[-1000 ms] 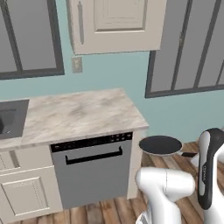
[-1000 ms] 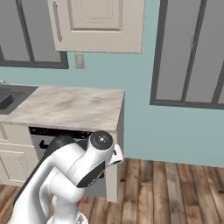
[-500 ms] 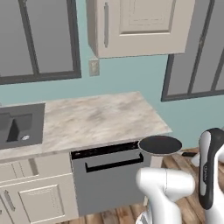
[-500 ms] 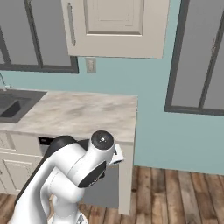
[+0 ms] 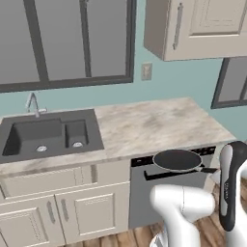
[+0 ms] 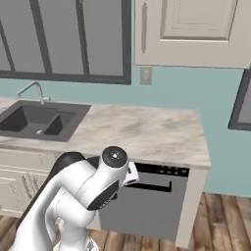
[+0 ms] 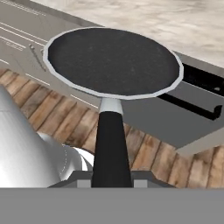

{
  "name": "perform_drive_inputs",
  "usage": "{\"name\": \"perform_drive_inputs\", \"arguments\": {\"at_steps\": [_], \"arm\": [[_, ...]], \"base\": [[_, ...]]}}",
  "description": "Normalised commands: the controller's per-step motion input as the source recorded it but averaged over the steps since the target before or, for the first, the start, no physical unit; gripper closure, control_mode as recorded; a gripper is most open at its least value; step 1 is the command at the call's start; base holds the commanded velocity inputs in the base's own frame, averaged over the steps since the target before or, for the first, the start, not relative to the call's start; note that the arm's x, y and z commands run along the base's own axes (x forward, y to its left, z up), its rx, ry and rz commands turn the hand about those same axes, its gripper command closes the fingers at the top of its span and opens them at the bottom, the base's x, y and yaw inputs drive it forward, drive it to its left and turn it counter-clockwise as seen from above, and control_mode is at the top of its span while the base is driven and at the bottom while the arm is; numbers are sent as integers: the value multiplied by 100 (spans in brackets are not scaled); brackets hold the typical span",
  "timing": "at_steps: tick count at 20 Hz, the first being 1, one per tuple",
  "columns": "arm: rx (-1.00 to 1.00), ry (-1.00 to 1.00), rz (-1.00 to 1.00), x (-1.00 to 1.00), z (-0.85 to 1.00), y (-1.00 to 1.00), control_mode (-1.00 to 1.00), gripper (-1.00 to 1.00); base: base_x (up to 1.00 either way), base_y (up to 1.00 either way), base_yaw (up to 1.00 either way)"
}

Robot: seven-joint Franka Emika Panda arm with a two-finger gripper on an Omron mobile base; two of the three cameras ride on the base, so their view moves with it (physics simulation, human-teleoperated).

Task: Move the pot and pan from the stove into the sink.

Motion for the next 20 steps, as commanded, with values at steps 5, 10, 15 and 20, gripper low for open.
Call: {"name": "perform_drive_inputs", "arguments": {"at_steps": [5, 10, 15, 20], "arm": [[0, 0, 0, 0, 0, 0, 100, 100], [0, 0, 0, 0, 0, 0, 100, 100], [0, 0, 0, 0, 0, 0, 100, 100], [0, 0, 0, 0, 0, 0, 100, 100]], "base": [[0, 94, 4], [0, 84, 3], [1, 64, 2], [37, 44, 0]]}}
